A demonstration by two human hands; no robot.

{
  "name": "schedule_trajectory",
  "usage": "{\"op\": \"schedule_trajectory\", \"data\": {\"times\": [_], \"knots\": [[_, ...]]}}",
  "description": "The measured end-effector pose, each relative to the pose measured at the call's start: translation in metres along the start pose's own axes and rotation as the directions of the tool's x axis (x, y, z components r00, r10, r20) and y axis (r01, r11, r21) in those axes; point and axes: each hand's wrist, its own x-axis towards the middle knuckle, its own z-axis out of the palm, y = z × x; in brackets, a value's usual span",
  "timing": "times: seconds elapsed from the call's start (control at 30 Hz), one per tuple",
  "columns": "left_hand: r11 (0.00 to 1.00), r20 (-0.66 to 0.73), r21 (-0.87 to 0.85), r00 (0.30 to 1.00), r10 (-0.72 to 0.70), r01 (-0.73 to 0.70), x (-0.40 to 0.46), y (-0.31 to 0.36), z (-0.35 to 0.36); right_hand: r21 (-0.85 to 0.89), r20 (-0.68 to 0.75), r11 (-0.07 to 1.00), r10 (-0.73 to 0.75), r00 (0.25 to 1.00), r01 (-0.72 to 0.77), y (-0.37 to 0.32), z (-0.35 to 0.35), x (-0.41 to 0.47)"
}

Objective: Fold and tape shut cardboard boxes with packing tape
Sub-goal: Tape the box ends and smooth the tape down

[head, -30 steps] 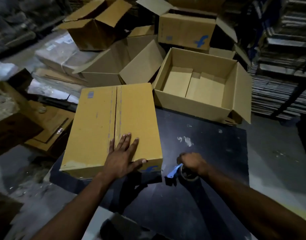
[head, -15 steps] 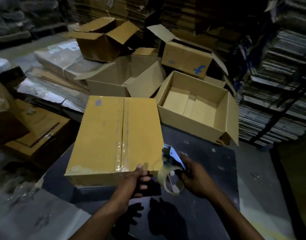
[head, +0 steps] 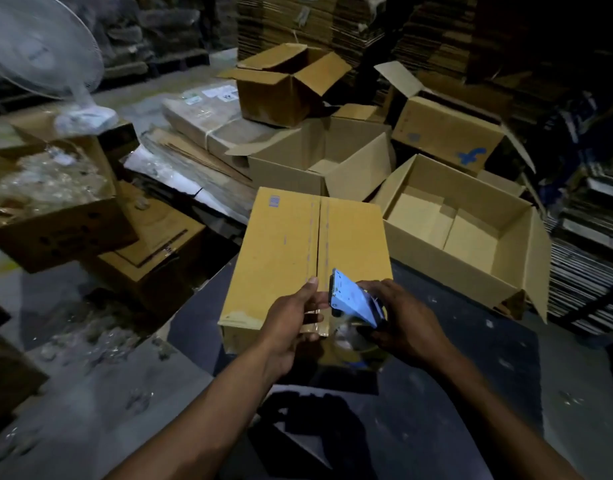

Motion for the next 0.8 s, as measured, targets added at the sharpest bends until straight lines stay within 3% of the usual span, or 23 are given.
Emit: {"op": "schedule_trajectory", "data": {"times": [0.3,0.47,0.63,0.8], "knots": [[0.999,-0.033,0.001,0.998,0.045,-0.045,-0.005,0.023,-0.011,-0.151,-0.017,0.988,-0.031,0.999,0.028,-0.024,-0.006,0.023],[0.996,0.002,-0.072,0.998,0.056,-0.056,-0.015,0.028,-0.013,-0.110,-0.032,0.993,-0.039,0.999,0.036,-0.023,-0.002,0.026],[0.992,0.045,0.063,0.993,0.109,-0.112,-0.026,0.036,-0.013,-0.016,-0.026,0.999,-0.050,0.998,0.049,-0.016,0.008,0.034],[0.994,0.029,-0.098,0.998,-0.053,0.056,-0.015,0.044,-0.015,0.117,-0.037,0.992,-0.040,0.999,0.044,-0.013,0.015,0.041]]}}
